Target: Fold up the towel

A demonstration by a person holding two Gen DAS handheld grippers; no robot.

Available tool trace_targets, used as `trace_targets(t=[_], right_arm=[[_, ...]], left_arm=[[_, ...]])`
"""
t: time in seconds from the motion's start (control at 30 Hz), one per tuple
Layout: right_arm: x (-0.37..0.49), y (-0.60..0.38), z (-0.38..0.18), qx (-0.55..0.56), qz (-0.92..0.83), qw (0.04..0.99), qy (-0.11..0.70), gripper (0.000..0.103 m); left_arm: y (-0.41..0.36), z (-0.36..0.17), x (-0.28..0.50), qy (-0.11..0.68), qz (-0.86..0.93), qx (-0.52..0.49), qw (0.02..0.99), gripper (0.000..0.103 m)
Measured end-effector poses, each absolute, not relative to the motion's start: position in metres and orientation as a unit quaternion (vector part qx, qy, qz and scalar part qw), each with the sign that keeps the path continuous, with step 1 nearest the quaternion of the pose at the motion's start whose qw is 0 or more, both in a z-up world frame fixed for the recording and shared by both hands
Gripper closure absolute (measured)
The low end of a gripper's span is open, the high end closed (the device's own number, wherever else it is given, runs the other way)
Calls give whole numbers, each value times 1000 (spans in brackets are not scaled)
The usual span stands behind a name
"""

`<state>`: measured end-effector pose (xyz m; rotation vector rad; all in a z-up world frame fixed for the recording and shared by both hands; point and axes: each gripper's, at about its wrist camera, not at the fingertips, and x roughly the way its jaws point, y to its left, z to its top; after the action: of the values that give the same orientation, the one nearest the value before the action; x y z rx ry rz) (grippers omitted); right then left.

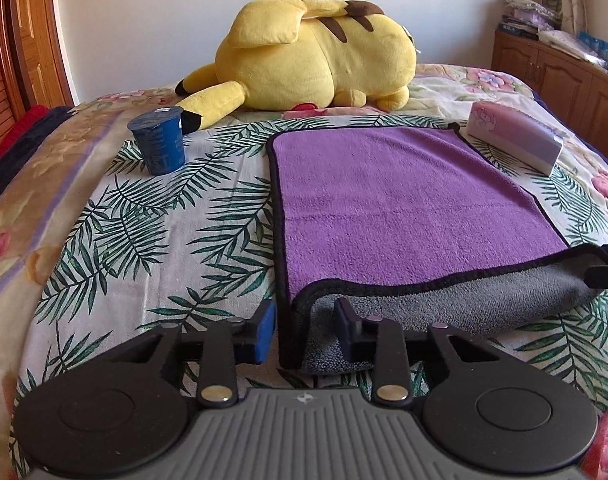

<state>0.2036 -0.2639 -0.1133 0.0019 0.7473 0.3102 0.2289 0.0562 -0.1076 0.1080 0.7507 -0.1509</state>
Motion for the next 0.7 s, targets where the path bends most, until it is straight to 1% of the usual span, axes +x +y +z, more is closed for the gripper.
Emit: trace_targets(t=[0.07, 0.27, 0.33, 0.4, 0.43, 0.47, 0.5, 0.63, 0.7], right_arm=[[204, -264, -115, 4, 153, 915, 372, 41], [206, -266, -117, 12, 159, 909, 384, 45], [206, -265, -117, 12, 160, 909, 385, 49], [206, -265, -117, 9, 161, 909, 385, 57], [205, -264, -117, 6, 160, 909, 385, 59], [205, -263, -116, 4, 160, 910, 384, 62], [205, -264, -115, 4, 161, 910, 383, 66], [206, -266, -112, 11, 165, 911, 378, 75], [206, -266, -111, 9, 166, 911, 376, 81]], left_arm=[[55, -109, 228, 368, -75, 55, 925, 96], [53, -112, 227, 373, -76, 65, 922, 97], [53, -113, 228, 376, -77, 66, 921, 97], [53, -113, 227, 377, -77, 67, 921, 97], [52, -113, 227, 376, -78, 68, 921, 99], [52, -113, 226, 374, -80, 67, 921, 103], [52, -113, 226, 373, -83, 66, 922, 103], [52, -111, 225, 369, -85, 62, 924, 103], [52, -110, 225, 367, -88, 58, 924, 103]])
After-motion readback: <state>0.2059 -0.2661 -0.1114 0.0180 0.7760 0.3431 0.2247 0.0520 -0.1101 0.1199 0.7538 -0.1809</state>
